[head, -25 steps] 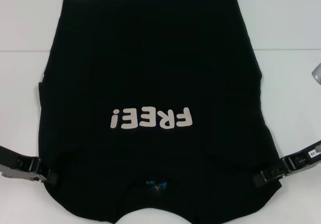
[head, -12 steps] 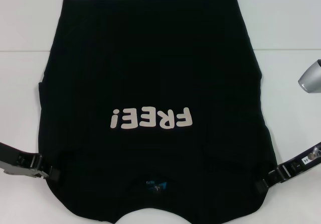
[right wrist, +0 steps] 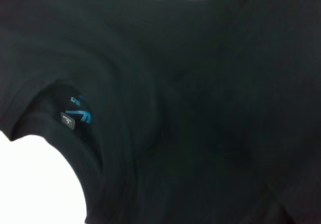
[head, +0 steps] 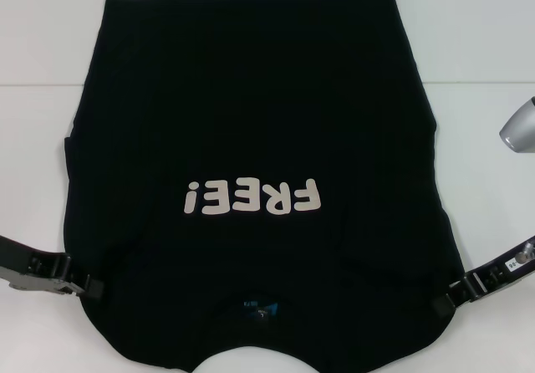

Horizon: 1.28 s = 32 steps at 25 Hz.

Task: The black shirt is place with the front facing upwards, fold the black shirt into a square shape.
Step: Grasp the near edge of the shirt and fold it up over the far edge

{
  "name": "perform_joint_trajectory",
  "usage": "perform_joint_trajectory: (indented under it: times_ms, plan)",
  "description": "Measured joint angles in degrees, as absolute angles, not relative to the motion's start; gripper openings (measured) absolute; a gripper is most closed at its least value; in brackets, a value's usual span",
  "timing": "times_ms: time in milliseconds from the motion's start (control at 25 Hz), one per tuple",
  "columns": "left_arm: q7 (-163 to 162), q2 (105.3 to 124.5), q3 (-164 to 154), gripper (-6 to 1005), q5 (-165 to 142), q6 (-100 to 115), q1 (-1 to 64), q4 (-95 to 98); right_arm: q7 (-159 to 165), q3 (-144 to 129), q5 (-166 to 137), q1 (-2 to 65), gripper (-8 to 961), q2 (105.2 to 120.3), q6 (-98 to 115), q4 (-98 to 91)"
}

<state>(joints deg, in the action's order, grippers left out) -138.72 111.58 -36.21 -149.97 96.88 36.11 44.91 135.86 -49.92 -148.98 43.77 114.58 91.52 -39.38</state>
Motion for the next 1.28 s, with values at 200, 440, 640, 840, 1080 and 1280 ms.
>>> perform_joint_trajectory:
  times_ms: [200,440,640,840,1080,1280]
  plan:
    - [-138.1,110.06,-36.2,46,-148.1,99.7,36.2,42.4,135.1,-49.5,-148.7,43.5,65,113.31,95.2,-40.3]
    - [-134.5,108.32,-36.3,47,-148.7,109.1,37.0,38.1,130.3,-49.4,-148.9,42.6,65,111.28,104.4,-40.5]
    - [-131.1,108.43,-38.0,47,-150.3,116.6,36.9,36.1,123.7,-51.1,-149.7,41.1,64,111.27,112.8,-40.3]
    - [-128.9,108.88,-40.9,48,-152.7,117.3,37.2,33.8,121.8,-52.4,-150.9,40.3,64,111.82,113.2,-39.2]
    - [-128.4,108.31,-34.7,48,-149.9,115.7,38.6,33.9,121.6,-43.2,-150.5,40.3,64,111.76,110.2,-39.2]
    - [-130.4,106.54,-22.8,47,-148.6,107.9,41.0,34.0,121.7,-29.8,-145.5,40.7,65,110.66,107.7,-40.0]
